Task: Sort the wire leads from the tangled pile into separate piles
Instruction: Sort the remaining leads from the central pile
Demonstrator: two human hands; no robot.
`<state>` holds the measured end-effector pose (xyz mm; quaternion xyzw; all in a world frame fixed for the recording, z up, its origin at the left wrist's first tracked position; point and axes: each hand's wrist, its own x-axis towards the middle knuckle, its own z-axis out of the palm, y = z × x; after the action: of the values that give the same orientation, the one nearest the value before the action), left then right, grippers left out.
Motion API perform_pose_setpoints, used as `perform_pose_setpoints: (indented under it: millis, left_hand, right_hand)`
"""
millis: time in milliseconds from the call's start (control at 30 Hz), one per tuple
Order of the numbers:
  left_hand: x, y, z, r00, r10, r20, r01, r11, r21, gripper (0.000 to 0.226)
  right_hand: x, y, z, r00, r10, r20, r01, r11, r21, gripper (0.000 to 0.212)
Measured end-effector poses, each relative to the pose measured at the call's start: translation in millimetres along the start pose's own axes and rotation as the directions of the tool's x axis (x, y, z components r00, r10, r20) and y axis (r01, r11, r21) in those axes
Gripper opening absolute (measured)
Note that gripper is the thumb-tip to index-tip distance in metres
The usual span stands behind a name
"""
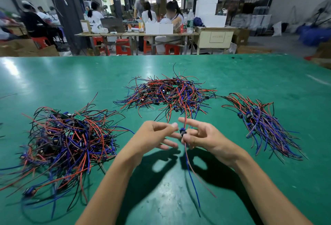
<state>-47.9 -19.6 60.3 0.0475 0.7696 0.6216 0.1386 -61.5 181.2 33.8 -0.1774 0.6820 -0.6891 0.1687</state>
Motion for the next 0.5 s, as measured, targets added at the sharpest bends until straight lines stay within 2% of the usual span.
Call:
perform_pose_setpoints:
  millis: [100, 267, 367, 433, 500]
  left_hand:
    - [0.2, -4.7, 4.7, 0.999, 0.028, 0.017, -0.028, 0.999, 0.036, 0.017]
    - [3.4, -8.7, 4.7, 0.997, 0.06, -0.054, -0.057, 0.997, 0.058, 0.005]
    - [3.5, -9.0, 3.9, 0.994, 0.085, -0.065, -0.084, 0.996, 0.014, 0.008]
    - [4.0, -8.5, 3.0, 0.991, 0.104, -0.088, -0.107, 0.994, -0.035, 0.01]
    - [4.2, -7.1, 1.9, 0.983, 0.119, -0.142, -0.132, 0.988, -0.086, 0.013]
  right_hand:
    - [-0.6, 0.8, 7.0, 0.997, 0.023, 0.067, -0.017, 0.996, -0.087, 0.07]
    - [-0.9, 1.7, 9.6, 0.996, 0.048, 0.074, -0.037, 0.988, -0.147, 0.082]
    - [-2.8, -0.8, 10.8, 0.996, 0.05, 0.078, -0.038, 0.988, -0.152, 0.088]
    - [-4.3, -3.9, 11.6, 0.994, 0.038, 0.099, -0.028, 0.994, -0.102, 0.078]
    - [-5.1, -7.4, 11.8, 0.988, 0.045, 0.149, -0.041, 0.999, -0.03, 0.05]
